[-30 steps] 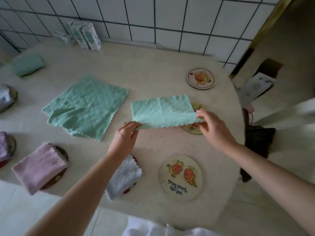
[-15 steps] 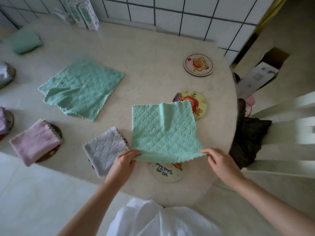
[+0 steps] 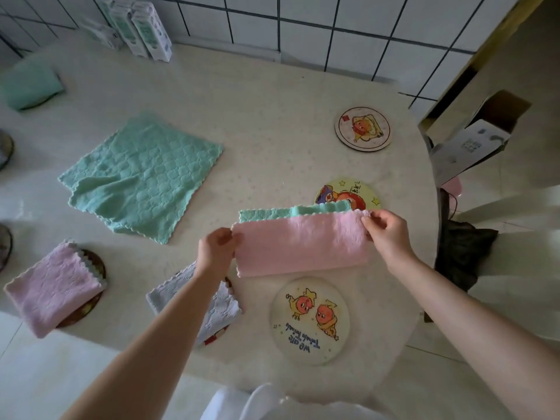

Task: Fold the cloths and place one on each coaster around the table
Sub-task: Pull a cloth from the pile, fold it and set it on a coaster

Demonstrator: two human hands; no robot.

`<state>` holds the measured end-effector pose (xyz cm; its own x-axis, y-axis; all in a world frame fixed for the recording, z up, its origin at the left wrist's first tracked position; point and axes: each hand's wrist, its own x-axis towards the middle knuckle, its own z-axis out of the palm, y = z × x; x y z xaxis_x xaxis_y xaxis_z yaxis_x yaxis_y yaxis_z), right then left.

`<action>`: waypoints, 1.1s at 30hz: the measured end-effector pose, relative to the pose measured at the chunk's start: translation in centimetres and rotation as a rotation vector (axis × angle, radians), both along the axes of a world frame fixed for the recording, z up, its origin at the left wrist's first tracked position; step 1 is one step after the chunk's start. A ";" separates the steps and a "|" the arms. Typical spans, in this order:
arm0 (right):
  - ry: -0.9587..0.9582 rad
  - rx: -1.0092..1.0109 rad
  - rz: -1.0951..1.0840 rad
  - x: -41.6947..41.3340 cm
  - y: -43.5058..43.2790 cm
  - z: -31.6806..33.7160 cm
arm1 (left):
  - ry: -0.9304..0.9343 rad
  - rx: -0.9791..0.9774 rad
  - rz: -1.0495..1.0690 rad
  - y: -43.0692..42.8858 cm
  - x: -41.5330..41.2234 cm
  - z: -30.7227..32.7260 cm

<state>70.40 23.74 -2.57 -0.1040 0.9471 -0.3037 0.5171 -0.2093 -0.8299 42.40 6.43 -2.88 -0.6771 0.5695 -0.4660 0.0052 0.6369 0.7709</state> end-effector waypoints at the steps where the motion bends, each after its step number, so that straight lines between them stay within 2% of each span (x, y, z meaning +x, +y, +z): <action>1: -0.010 -0.016 -0.012 -0.5 0.7 -0.6 | -0.023 -0.008 0.008 0.5 -0.4 -0.4; 11: -0.151 -0.043 0.030 -2.0 3.6 -3.6 | -0.013 -0.080 -0.037 3.4 -2.4 -3.1; 17: -0.252 0.065 0.096 -2.5 4.7 -3.7 | 0.136 -0.116 -0.100 3.8 -2.2 -3.6; 24: -0.315 0.087 0.216 -3.3 5.6 -3.2 | 0.194 -0.165 -0.190 5.0 -2.1 -3.0; 29: -0.393 0.071 0.362 -3.6 6.0 -3.1 | 0.233 -0.295 -0.291 6.2 -2.0 -2.5; 33: -0.446 0.046 0.342 -3.8 5.9 -3.3 | 0.233 -0.406 -0.328 6.9 -2.1 -2.3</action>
<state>66.55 29.67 -5.86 -0.2780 0.8954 -0.3479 0.8521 0.0626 -0.5197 40.35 13.36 -5.22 -0.6060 0.5739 -0.5508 0.3936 0.8181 0.4194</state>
